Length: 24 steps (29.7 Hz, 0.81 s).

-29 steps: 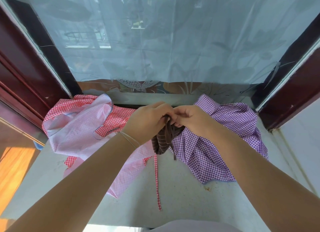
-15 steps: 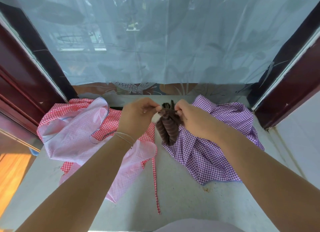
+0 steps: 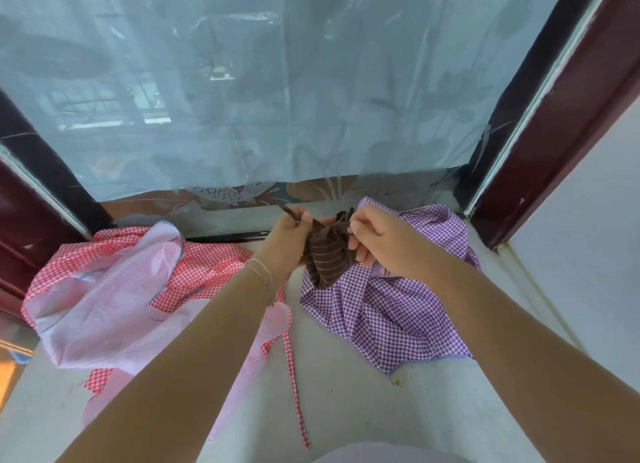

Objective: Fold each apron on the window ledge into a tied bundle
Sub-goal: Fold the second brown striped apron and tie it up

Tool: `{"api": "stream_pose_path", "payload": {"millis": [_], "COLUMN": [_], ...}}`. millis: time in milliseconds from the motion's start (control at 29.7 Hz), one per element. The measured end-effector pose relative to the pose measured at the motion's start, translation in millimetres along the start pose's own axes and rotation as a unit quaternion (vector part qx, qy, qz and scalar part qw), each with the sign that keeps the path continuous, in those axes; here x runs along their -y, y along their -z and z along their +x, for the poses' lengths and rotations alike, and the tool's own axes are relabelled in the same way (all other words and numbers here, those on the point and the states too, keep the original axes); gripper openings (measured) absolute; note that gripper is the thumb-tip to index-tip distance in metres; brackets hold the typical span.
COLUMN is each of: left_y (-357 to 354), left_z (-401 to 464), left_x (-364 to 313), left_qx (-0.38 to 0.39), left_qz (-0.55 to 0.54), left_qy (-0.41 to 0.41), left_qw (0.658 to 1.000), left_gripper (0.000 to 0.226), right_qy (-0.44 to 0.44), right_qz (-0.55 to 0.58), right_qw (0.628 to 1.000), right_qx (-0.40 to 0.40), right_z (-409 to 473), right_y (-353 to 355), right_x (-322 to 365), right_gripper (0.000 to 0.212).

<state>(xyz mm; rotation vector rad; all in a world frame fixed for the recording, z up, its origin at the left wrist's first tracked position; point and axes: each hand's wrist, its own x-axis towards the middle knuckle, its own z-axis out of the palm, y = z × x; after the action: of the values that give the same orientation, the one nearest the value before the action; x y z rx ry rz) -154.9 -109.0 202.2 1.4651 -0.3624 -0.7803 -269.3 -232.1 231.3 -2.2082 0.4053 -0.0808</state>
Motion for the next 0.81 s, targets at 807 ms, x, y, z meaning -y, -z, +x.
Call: {"api": "stream_pose_path", "payload": {"millis": [807], "left_y": [-253.2], "left_z": [16.6], "left_x": [-133.7], "left_qx": [0.317], "left_qz": [-0.094], "left_qy": [-0.018], "left_qw": [0.943], "left_gripper": [0.027], "right_qy": [-0.058], "right_qz": [0.160], "right_qw": [0.849], "right_qx": [-0.500], "right_z": [-96.4], "right_y": [169.1], "right_x": [-62.8], "right_gripper": [0.018]}}
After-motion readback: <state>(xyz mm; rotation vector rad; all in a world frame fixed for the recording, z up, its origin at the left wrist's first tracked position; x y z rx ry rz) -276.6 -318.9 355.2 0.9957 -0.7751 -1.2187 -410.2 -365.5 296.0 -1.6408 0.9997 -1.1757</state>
